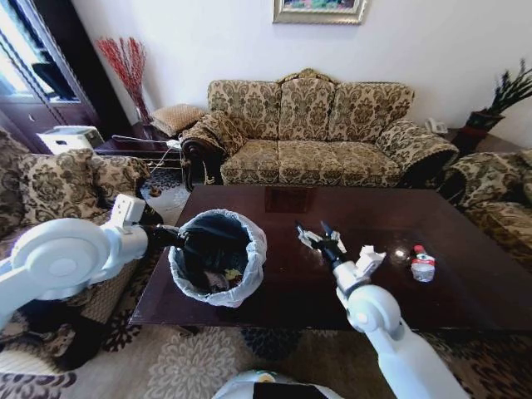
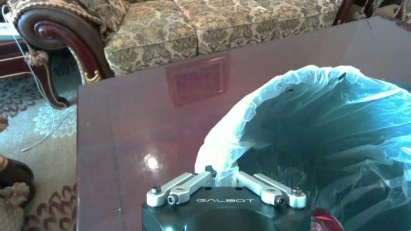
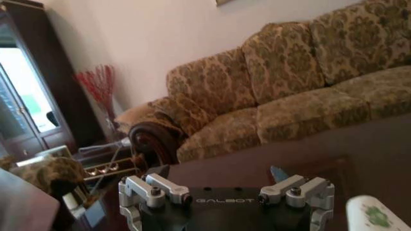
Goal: Move to the front of the table and place the trash on the table into the trash bin.
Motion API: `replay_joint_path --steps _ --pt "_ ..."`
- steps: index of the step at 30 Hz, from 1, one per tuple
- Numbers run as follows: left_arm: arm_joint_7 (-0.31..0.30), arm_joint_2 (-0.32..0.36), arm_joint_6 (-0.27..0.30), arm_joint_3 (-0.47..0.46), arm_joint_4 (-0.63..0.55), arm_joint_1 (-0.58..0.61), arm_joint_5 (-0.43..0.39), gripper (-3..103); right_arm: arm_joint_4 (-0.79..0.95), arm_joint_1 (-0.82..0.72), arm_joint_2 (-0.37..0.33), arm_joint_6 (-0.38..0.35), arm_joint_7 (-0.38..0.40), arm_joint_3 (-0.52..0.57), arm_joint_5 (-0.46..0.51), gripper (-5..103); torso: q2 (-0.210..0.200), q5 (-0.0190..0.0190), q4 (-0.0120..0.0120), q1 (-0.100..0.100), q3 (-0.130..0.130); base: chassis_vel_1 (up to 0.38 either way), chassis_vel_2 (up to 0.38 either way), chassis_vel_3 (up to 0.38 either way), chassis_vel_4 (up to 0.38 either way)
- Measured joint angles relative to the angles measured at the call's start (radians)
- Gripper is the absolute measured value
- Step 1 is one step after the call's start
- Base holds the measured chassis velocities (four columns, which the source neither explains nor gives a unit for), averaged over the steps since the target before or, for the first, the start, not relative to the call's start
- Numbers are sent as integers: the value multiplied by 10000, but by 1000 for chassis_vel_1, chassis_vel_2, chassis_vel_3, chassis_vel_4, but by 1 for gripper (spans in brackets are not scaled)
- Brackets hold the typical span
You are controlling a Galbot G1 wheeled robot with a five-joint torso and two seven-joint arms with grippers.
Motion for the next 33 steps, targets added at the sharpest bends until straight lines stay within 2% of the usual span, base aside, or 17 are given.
replay_joint_path --steps 4,12,14,15,17,19,24,27,30,33 --pt "65 -137 0 -8 -87 3 22 0 -467 74 145 97 94 -27 -299 100 0 0 1 0 0 -35 -29 60 51" --pt "69 -351 0 -86 -131 41 38 0 -1758 854 682 377 1045 -365 -1065 100 0 0 -2 0 0 -150 -157 175 145" --pt "60 -368 0 -88 -140 35 38 0 -2669 1358 1077 515 1416 -435 -1243 100 0 16 -2 1 1 -194 -170 180 188" --pt "60 -368 0 -88 -140 35 38 0 -2669 1358 1077 515 1416 -435 -1243 100 0 16 -2 1 1 -194 -170 170 185" --pt "55 -390 0 -88 -180 38 36 0 -3375 1808 1412 498 1763 -515 -1181 100 0 16 -9 2 1 -156 -139 141 90" --pt "51 -426 -1 -88 -286 53 29 0 -4290 2304 1866 459 2026 -617 -1296 100 -1 12 -5 2 1 -79 -92 52 28" --pt "22 -491 -1 -98 -359 66 16 0 -5095 2715 2167 384 2067 -720 -1390 100 -1 -10 6 1 1 6 -3 3 -3" --pt "10 -576 0 -106 -415 111 16 0 -5512 2931 2278 305 1932 -751 -1243 100 0 -6 13 0 0 68 43 -25 -21" --pt "7 -618 0 -101 -440 180 15 0 -5914 3106 2357 258 1857 -766 -1180 100 0 -6 3 -2 0 0 0 0 0" --pt "5 -594 0 -62 -442 207 18 0 -6567 3406 2460 238 1788 -796 -1196 100 0 12 -7 -1 0 0 0 0 0"
